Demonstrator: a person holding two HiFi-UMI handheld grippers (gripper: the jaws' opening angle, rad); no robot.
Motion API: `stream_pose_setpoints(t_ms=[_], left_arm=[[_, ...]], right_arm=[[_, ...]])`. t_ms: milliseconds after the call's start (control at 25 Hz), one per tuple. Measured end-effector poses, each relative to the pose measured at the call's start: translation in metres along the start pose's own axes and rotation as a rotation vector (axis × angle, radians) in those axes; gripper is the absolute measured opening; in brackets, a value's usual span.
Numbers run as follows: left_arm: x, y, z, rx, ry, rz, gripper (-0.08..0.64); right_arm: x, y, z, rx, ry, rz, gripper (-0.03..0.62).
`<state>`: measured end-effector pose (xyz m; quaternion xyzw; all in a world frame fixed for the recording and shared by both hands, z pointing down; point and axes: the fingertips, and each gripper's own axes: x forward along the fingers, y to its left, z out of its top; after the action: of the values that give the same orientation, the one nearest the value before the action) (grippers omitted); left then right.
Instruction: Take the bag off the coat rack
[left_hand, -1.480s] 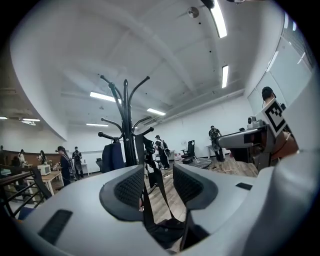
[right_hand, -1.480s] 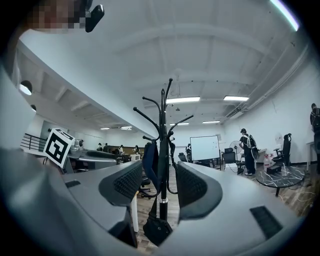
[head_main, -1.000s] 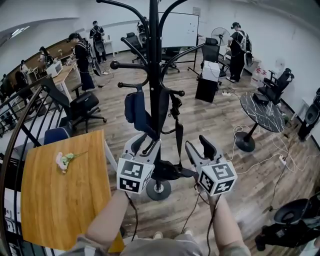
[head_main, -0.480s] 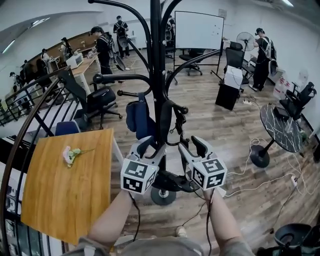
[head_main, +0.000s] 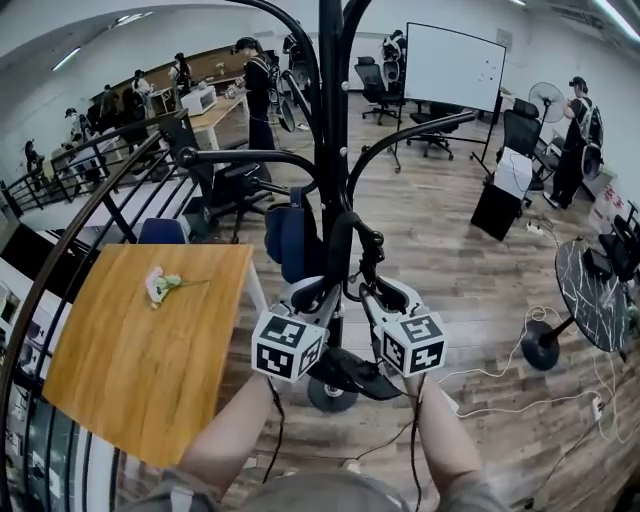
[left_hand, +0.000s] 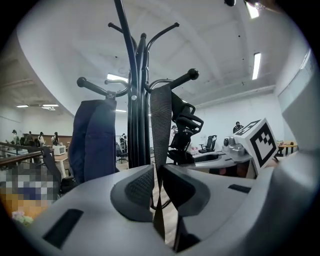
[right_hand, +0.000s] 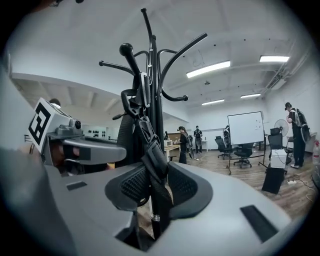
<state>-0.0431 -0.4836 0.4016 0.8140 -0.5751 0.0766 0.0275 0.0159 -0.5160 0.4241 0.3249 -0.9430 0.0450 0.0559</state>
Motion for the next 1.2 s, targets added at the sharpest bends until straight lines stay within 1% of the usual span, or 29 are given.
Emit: stream_pose_setpoints(t_ms=[120,200,240,320,440,760,1000,1080,1200], left_arm=[[0.001,0.000,0.002,-0.009,-0.003,0.011,0.021],[-0.001,-0.001,0.002,-0.014,-0.005,0.020,0.018],[-0.003,0.000,0.002,-0.012,-0.006,0.028,0.017],[-0.010,0.001,0.005,-0.005,-0.013,0.043,0.017],[-0.023,0.001,0.020,-0.009,-0.055,0.059,0.015],[-0.067,-0.004,0.081,0.028,-0.190,0.070,0.015],[-0.107,-0.013,0.121,0.055,-0.270,0.075,0.017],[-0.120,-0.011,0.126,0.057,-0.283,0.083,0.017],[-0.142,-0.003,0.124,0.054,-0.287,0.103,0.015]], right_arm=[[0.002,0.001,0.002,-0.009,0.004,0.032,0.104],[-0.001,0.001,0.005,-0.018,-0.007,0.038,0.064],[-0.004,0.001,0.008,-0.026,-0.017,0.041,0.058],[-0.012,0.002,0.016,-0.042,-0.040,0.048,0.055],[-0.028,0.001,0.033,-0.046,-0.083,0.054,0.055],[-0.077,0.013,0.095,-0.083,-0.212,0.075,0.055],[-0.107,0.043,0.129,-0.117,-0.268,0.150,0.055],[-0.111,0.056,0.135,-0.135,-0.272,0.175,0.055],[-0.111,0.076,0.137,-0.157,-0.269,0.213,0.055]])
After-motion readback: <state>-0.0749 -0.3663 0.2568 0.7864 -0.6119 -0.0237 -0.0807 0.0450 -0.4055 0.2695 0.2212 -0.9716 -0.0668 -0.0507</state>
